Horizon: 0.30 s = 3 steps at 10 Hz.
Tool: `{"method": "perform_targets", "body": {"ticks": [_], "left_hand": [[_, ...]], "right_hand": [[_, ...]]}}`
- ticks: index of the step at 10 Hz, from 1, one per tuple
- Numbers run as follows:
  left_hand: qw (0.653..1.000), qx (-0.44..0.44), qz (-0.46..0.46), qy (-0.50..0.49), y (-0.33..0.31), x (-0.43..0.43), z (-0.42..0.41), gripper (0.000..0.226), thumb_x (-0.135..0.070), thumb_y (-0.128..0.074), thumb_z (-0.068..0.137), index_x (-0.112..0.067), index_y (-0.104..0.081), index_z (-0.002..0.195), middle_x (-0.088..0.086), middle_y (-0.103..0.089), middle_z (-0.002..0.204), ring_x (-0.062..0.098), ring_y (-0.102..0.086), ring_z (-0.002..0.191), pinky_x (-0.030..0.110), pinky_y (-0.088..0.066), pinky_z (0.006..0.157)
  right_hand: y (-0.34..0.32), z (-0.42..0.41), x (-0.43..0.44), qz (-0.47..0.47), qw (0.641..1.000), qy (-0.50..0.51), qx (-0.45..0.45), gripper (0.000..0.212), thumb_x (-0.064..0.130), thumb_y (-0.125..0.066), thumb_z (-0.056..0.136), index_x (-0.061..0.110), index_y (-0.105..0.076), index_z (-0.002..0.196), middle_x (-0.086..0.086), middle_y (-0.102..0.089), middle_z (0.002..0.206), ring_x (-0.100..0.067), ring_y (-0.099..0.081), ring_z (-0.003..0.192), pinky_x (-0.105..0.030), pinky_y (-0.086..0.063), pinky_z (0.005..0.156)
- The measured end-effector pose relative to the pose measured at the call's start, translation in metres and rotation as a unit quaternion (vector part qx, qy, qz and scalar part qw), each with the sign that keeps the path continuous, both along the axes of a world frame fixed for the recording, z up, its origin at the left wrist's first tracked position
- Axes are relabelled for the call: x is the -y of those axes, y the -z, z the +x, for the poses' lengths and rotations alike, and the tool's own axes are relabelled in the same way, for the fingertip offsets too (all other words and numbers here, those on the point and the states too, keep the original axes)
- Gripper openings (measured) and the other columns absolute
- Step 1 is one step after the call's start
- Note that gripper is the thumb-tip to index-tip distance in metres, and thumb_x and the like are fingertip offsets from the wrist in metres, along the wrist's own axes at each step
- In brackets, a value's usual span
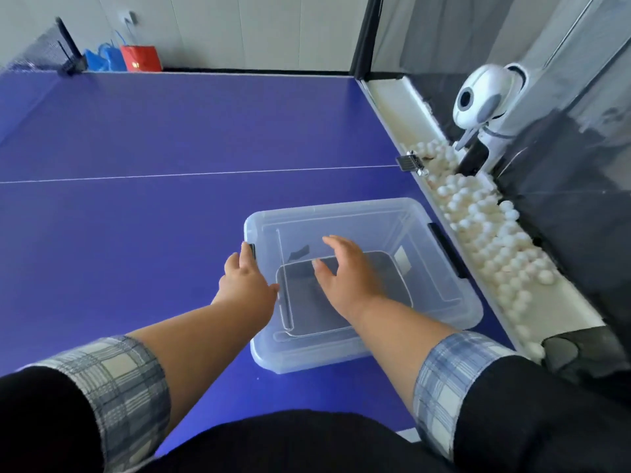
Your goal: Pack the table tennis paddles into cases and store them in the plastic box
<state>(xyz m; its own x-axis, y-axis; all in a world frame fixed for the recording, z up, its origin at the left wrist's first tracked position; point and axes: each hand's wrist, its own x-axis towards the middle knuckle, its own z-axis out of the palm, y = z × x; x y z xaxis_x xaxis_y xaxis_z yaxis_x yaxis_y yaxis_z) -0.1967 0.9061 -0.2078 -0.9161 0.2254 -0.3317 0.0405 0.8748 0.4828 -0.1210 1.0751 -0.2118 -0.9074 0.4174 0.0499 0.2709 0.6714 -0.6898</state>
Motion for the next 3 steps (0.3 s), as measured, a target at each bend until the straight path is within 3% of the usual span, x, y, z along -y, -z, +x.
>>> {"method": "perform_targets", "body": {"ticks": [1, 3], "left_hand": [[0.997, -0.033, -0.033, 0.061, -0.011, -0.002, 0.005, 0.087, -0.039, -0.067, 0.088, -0.026, -0.015, 0.155, 0.001, -0.012, 0.162, 0.036, -0.038, 0.136, 0.051, -0.044, 0.102], [0.995, -0.091, -0.017, 0.034, -0.045, -0.009, 0.035, 0.08, -0.047, -0.061, 0.09, -0.027, -0.021, 0.155, 0.001, -0.019, 0.161, 0.032, -0.033, 0.142, 0.049, -0.04, 0.109]], "right_hand": [[-0.011, 0.015, -0.03, 0.003, 1.0, 0.018, -0.017, 0.046, 0.03, -0.06, 0.097, 0.017, -0.054, 0.14, -0.004, -0.054, 0.144, -0.021, -0.051, 0.132, -0.034, -0.041, 0.109], [-0.045, 0.049, -0.107, 0.018, 1.0, 0.004, -0.004, 0.044, 0.029, -0.06, 0.097, 0.017, -0.055, 0.14, -0.001, -0.053, 0.144, -0.018, -0.05, 0.133, -0.026, -0.038, 0.106]]}}
